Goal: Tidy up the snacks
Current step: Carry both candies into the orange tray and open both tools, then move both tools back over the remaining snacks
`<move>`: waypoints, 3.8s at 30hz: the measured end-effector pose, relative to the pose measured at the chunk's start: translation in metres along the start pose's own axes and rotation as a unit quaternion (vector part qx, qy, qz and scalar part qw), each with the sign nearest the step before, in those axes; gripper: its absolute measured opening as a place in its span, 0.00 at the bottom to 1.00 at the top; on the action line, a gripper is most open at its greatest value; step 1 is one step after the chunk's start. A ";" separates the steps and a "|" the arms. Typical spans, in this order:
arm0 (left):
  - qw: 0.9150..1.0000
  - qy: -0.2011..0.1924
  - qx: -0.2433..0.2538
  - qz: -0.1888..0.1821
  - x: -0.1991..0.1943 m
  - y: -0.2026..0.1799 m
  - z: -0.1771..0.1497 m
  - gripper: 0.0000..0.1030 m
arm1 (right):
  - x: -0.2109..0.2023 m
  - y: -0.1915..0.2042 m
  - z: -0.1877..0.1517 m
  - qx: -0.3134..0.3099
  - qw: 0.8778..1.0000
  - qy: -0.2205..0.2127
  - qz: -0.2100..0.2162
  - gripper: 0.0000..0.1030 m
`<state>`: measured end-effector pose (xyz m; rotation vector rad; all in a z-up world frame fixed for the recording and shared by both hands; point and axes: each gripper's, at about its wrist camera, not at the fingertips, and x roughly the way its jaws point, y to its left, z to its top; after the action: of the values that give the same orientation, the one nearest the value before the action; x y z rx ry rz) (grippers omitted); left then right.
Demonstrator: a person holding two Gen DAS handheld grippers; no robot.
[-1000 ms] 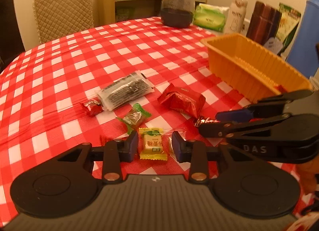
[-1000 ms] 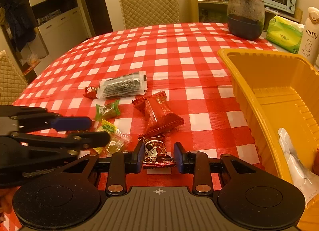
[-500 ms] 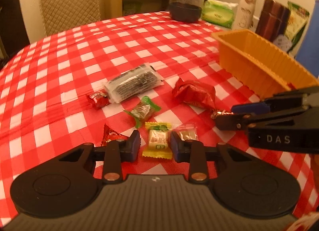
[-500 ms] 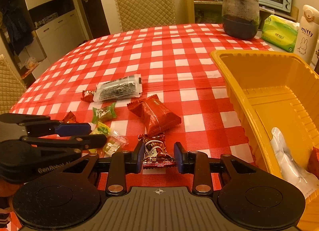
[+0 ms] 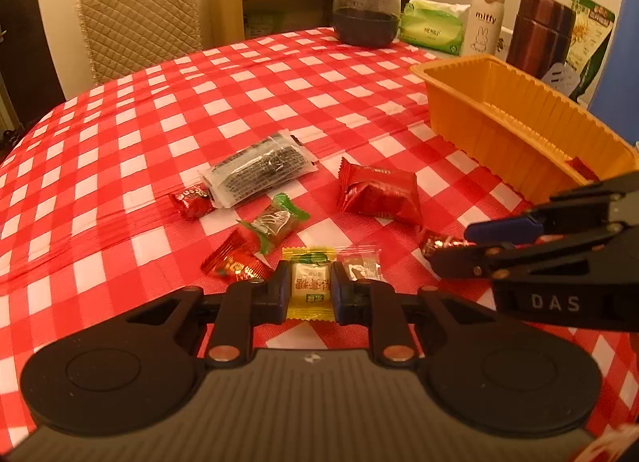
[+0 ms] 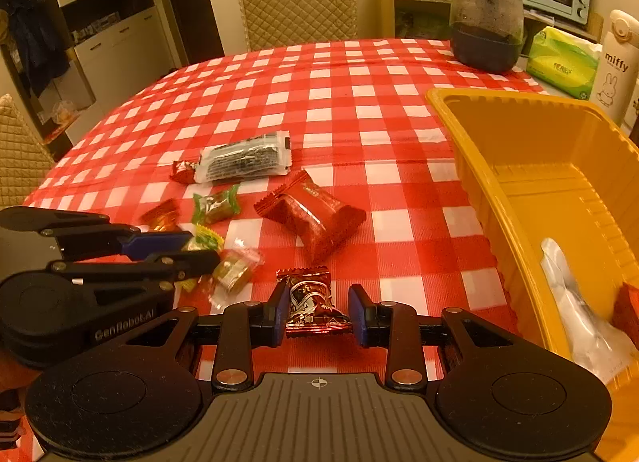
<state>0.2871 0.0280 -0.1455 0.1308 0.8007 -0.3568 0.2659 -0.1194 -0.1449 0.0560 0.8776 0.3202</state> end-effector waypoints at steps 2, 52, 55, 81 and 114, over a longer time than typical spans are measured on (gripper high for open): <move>1.000 -0.001 -0.008 -0.001 -0.007 0.000 -0.002 0.18 | -0.005 0.001 -0.003 -0.002 1.000 -0.001 0.000 0.32; 0.994 -0.046 -0.031 -0.091 -0.030 -0.197 0.096 0.18 | -0.165 -0.180 0.002 0.121 0.975 -0.158 -0.104 0.32; 0.994 -0.034 -0.034 -0.093 -0.022 -0.198 0.095 0.31 | -0.162 -0.184 -0.003 0.126 0.975 -0.153 -0.102 0.32; 0.996 -0.041 -0.065 -0.048 -0.048 -0.152 0.077 0.33 | -0.157 -0.182 -0.014 0.156 0.976 -0.137 -0.060 0.67; 0.990 -0.043 -0.102 0.085 -0.154 -0.027 -0.003 0.83 | -0.168 -0.017 -0.005 0.039 0.992 -0.117 -0.015 0.67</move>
<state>0.1765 0.0440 -0.0359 -0.0085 0.7301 -0.1176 0.1661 -0.1858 -0.0252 0.1507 0.6566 0.2452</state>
